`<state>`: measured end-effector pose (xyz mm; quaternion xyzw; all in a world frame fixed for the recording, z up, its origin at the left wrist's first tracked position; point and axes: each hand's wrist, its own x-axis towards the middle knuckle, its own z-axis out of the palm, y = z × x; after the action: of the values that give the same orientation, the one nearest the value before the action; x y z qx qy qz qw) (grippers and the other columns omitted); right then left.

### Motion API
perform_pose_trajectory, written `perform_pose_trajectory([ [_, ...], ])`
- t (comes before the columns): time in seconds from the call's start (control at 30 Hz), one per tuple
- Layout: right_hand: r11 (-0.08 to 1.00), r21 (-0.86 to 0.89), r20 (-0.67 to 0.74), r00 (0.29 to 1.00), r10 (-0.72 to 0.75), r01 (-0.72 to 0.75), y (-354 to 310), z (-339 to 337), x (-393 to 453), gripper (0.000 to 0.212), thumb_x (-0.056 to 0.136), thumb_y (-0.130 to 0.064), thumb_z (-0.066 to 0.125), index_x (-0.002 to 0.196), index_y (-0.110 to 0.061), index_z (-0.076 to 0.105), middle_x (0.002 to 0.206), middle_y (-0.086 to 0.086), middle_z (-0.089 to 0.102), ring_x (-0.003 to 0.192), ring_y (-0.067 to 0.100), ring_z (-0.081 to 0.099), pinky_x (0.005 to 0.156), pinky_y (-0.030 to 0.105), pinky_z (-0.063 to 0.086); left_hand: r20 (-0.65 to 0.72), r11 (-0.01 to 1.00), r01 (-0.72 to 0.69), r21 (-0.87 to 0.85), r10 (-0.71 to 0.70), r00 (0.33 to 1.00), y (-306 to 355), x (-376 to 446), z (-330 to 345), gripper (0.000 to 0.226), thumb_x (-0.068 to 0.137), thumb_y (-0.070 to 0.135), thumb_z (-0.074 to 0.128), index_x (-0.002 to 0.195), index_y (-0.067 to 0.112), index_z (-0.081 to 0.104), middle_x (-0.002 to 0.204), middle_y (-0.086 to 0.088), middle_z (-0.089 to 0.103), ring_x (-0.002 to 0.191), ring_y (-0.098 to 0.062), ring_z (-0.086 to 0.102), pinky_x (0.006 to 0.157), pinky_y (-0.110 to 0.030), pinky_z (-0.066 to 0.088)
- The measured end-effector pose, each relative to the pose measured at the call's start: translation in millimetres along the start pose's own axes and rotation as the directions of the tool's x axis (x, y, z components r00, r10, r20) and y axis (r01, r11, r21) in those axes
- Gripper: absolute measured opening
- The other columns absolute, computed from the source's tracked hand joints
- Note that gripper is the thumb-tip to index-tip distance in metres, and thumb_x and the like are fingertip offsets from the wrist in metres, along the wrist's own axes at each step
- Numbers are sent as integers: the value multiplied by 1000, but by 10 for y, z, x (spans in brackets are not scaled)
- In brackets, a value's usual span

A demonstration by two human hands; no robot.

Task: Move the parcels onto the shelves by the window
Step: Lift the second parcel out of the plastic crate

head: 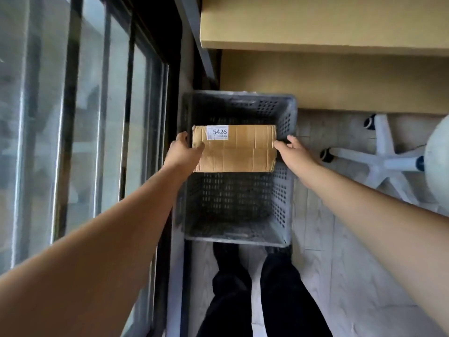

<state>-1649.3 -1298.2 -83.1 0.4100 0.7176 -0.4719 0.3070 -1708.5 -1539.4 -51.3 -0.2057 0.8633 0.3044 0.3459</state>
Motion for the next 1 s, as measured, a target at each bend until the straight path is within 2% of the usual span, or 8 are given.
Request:
perform_pose_trajectory([
  [0.17, 995, 61, -5, 997, 80, -80, 66, 194, 420, 86, 85, -76, 37, 157, -32, 22, 165, 2, 29, 148, 29, 32, 119, 49, 29, -35, 990, 60, -129, -65, 997, -31, 478, 226, 70, 102, 51, 42, 162, 20, 24, 159, -9, 44, 140, -30, 48, 106, -37, 38],
  [0.3, 946, 269, 43, 983, 177, -182, 13, 292, 752, 104, 69, -91, 37, 154, -30, 32, 157, 2, 41, 141, 30, 41, 116, 53, 33, -56, 959, 155, -238, -173, 983, 34, 844, 353, 76, 98, 64, 37, 156, 16, 39, 152, -13, 52, 136, -33, 51, 111, -45, 37],
  [0.43, 877, 421, 94, 973, 211, -231, 147, 383, 1106, 155, 12, -105, 43, 147, -31, 40, 147, 7, 54, 131, 30, 53, 111, 57, 39, -36, 912, 237, -336, -264, 964, 65, 908, 507, 78, 95, 68, 40, 143, 9, 55, 137, -13, 63, 126, -33, 59, 111, -46, 44],
  [0.53, 875, 425, 117, 972, 202, -233, 347, 410, 1278, 161, 1, -103, 44, 147, -35, 41, 148, 6, 54, 132, 29, 53, 113, 59, 35, -63, 899, 227, -375, -269, 961, 22, 801, 563, 65, 94, 60, 48, 132, 10, 62, 123, -10, 69, 117, -31, 64, 103, -41, 50],
  [0.67, 852, 445, 151, 961, 232, -275, 445, 369, 952, 150, 9, -103, 49, 142, -33, 47, 150, 6, 53, 134, 29, 52, 113, 59, 35, -32, 871, 217, -441, -258, 966, -65, 524, 514, 50, 91, 54, 52, 120, 15, 67, 110, -8, 71, 94, -25, 67, 80, -36, 51],
  [0.83, 846, 461, 216, 959, 184, -266, 408, 226, 300, 114, 15, -100, 53, 113, -42, 45, 153, 9, 50, 136, 31, 49, 114, 58, 34, 104, 814, 287, -504, -273, 956, -173, 34, 291, 50, 75, 52, 58, 104, 13, 69, 102, -12, 77, 83, -29, 68, 72, -38, 53],
  [0.9, 851, 457, 211, 961, 180, -259, 271, 149, -84, 97, 35, -98, 57, 108, -35, 50, 141, 14, 59, 127, 33, 56, 109, 56, 41, 176, 772, 349, -530, -303, 937, -192, -146, 198, 58, 74, 51, 61, 115, 11, 67, 102, -14, 79, 85, -30, 72, 73, -37, 57],
  [1.0, 863, 449, 194, 968, 161, -234, 140, -10, -585, 53, 83, -73, 46, 82, -23, 62, 93, 11, 71, 91, 29, 67, 86, 42, 55, 246, 727, 387, -567, -299, 922, -171, -449, 17, 39, 92, 48, 59, 98, 10, 68, 72, -8, 76, 74, -26, 70, 70, -35, 55],
])
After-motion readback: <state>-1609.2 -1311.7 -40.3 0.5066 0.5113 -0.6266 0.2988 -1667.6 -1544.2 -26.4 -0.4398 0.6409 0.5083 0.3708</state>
